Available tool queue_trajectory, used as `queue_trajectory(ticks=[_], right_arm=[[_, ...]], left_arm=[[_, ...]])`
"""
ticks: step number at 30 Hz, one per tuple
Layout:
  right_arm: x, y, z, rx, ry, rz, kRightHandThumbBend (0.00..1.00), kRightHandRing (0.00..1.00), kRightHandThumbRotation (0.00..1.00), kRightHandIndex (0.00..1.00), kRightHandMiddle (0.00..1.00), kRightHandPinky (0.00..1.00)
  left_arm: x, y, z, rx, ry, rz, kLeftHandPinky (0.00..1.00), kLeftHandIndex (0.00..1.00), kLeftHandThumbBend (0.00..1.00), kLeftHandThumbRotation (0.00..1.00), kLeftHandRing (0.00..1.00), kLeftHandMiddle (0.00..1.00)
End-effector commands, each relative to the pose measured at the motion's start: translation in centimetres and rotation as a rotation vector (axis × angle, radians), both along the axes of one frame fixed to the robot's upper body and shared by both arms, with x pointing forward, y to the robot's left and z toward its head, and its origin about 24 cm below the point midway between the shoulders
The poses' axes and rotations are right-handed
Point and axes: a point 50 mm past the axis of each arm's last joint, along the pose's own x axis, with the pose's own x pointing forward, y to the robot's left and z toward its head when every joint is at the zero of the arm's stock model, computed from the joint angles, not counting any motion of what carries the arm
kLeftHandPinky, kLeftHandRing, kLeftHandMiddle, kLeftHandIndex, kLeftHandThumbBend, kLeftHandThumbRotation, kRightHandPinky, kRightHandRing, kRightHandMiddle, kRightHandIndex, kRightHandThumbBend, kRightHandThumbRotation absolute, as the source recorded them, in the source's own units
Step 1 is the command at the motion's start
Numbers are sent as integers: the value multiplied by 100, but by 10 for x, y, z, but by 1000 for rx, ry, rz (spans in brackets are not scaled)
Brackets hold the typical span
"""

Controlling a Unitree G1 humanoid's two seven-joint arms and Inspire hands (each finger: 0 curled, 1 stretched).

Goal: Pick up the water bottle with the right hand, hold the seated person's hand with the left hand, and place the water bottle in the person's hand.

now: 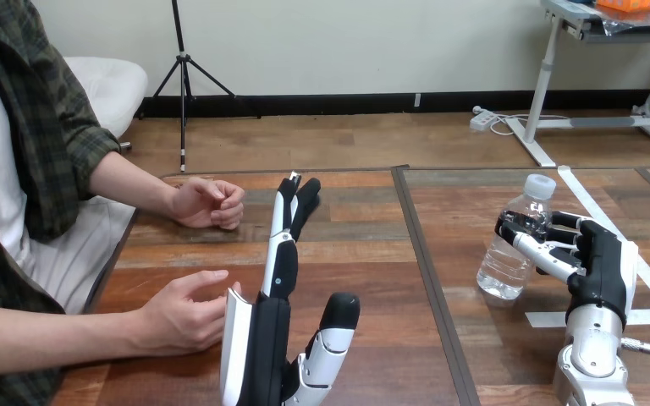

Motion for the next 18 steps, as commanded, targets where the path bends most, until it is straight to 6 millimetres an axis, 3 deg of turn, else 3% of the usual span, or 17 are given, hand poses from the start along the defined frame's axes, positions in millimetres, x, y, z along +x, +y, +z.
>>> queue_trajectory(ticks=[1, 18], right_arm=[[20, 9, 28, -7, -151, 32, 71, 52, 0, 58, 56, 47], [20, 12, 38, -34, -245, 51, 74, 51, 0, 58, 55, 46]], left_arm=[[-7, -1, 0, -33, 10, 24, 91, 100, 53, 100, 92, 94], [-7, -1, 1, -31, 10, 21, 92, 100, 52, 100, 92, 94]])
